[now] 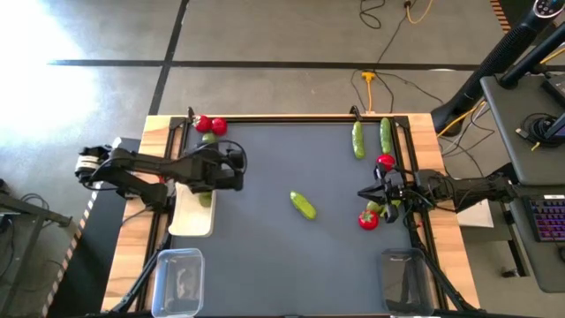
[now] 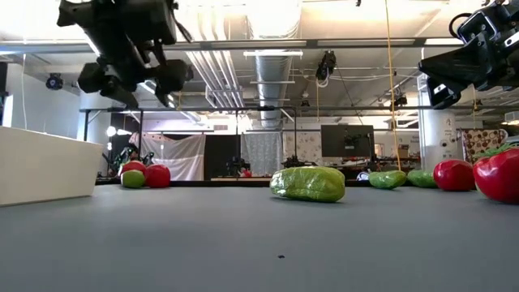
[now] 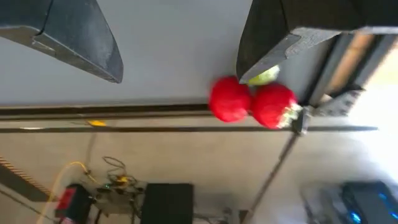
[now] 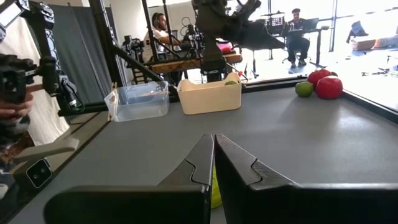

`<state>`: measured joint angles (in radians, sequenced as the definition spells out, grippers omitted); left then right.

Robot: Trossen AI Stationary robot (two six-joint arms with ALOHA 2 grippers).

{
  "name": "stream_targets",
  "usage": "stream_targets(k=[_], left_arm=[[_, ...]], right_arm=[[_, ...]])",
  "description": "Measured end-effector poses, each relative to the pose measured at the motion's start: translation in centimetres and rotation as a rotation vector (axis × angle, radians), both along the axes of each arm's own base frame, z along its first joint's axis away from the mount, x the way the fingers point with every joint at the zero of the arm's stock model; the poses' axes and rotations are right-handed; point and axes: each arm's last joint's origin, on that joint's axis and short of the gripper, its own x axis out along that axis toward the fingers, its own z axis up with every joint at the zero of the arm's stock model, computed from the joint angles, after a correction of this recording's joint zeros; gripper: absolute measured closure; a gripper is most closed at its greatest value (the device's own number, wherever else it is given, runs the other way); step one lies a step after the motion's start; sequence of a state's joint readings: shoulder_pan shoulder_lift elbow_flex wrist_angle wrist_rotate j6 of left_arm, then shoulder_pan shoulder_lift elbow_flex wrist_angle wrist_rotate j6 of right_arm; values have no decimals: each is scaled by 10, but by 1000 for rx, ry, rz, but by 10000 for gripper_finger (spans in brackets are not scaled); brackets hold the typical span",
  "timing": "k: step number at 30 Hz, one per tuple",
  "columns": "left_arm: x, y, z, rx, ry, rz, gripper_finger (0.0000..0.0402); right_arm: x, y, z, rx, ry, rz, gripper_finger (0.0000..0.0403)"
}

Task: Sort produce into baskets
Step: Put the green lime into the white bin

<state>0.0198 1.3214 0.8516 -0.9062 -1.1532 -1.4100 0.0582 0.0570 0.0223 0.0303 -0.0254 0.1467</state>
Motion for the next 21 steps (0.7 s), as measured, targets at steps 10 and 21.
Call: stream_targets(k=[10,21], left_arm=[[-36,4,19,-21,119,21,106],[-52,14,38,-113,471,-166,106]], right_arm=[[0,0,0,0,-1,0,394],[0,0,0,0,0,0,394]])
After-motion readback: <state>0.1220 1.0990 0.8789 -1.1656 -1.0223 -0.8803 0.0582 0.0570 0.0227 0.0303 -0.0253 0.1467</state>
